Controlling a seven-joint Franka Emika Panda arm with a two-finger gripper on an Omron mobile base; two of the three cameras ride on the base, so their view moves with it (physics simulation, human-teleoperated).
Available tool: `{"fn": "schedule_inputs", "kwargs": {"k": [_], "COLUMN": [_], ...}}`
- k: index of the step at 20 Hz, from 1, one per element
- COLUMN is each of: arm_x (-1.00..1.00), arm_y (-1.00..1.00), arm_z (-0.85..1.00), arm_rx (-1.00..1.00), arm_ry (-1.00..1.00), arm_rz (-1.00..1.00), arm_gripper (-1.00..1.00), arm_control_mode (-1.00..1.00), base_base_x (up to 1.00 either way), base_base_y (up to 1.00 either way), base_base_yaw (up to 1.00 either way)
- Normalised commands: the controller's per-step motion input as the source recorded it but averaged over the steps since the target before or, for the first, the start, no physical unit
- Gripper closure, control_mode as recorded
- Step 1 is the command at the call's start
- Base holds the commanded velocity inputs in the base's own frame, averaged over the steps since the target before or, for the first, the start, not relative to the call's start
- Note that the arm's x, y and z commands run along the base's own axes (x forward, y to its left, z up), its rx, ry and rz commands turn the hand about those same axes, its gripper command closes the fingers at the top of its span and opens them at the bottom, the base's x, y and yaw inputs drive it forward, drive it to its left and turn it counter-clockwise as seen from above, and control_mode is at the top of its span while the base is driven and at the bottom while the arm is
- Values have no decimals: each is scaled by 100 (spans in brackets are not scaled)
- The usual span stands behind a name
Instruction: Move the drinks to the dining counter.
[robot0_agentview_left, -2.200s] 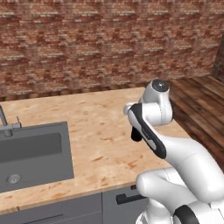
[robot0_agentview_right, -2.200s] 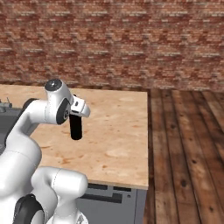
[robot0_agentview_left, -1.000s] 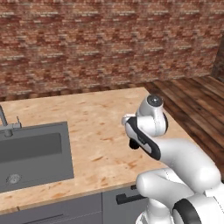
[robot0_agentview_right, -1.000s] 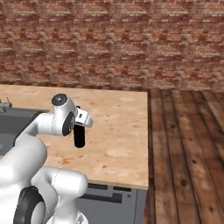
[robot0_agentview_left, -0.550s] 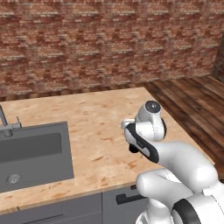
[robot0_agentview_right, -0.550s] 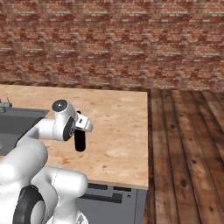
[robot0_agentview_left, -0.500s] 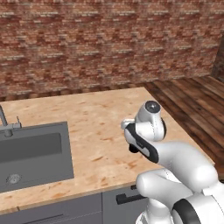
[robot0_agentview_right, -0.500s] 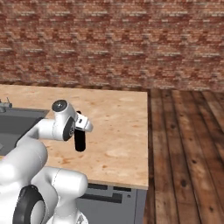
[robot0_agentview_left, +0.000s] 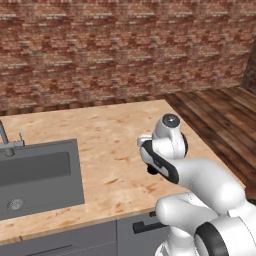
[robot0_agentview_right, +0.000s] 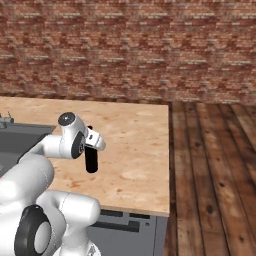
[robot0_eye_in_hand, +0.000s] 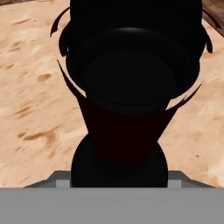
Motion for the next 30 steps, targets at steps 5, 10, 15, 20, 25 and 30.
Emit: {"fn": "schedule_inputs", "kwargs": {"k": [5,10,15,20,25,30], "arm_x": [0,0,-13,-14,-20,-37], "arm_y": [1,1,2,0,0,0], "arm_z": [-31,-17,-1,0,1,39], "arm_rx": [0,0,0,0,0,0], "arm_ry": [0,0,0,-1,-3,-6], "arm_rz": [-3,-3,0,-1,-1,0], "arm_gripper": [-100,-100,-100,-100,-100,-100], "arm_control_mode": [-100,-100,-100,-100,-100,-100], "base_base_x": [0,0,0,0,0,0], "base_base_y": [0,0,0,0,0,0], "base_base_yaw": [0,0,0,0,0,0]}}
